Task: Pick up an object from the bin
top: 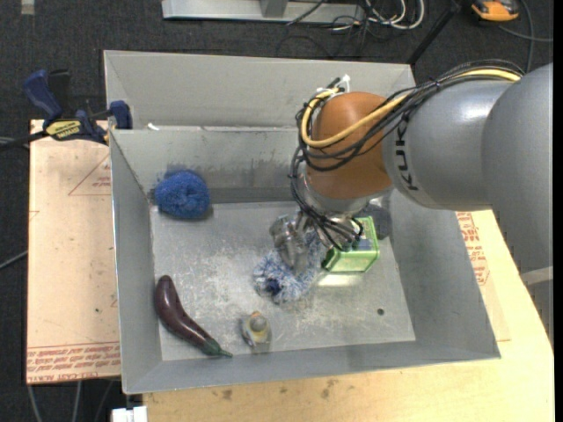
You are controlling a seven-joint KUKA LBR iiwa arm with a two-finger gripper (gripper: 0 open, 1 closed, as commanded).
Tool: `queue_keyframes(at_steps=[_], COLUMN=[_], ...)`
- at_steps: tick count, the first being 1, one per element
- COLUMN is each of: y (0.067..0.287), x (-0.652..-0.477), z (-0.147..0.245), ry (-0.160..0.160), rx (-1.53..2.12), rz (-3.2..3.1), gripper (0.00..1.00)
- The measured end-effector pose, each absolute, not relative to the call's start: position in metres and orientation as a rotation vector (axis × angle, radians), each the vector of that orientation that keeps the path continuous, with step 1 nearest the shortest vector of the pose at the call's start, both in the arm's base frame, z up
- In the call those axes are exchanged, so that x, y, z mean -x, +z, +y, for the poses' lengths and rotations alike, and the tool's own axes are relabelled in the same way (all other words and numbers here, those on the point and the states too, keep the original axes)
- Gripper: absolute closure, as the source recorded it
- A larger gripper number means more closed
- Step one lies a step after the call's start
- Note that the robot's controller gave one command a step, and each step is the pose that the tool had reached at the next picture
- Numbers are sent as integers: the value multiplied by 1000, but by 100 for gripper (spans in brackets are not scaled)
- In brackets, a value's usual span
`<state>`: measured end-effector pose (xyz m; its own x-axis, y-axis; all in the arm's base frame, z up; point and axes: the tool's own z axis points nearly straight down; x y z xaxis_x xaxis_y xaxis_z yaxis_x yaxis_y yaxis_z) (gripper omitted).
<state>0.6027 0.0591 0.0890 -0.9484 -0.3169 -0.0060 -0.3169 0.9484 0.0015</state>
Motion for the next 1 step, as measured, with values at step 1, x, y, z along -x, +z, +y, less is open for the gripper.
queue_keyframes(at_steps=[1], y=[89], x=[-603], z=[59], ry=[4], rx=[503], rz=[3095], gripper=[100])
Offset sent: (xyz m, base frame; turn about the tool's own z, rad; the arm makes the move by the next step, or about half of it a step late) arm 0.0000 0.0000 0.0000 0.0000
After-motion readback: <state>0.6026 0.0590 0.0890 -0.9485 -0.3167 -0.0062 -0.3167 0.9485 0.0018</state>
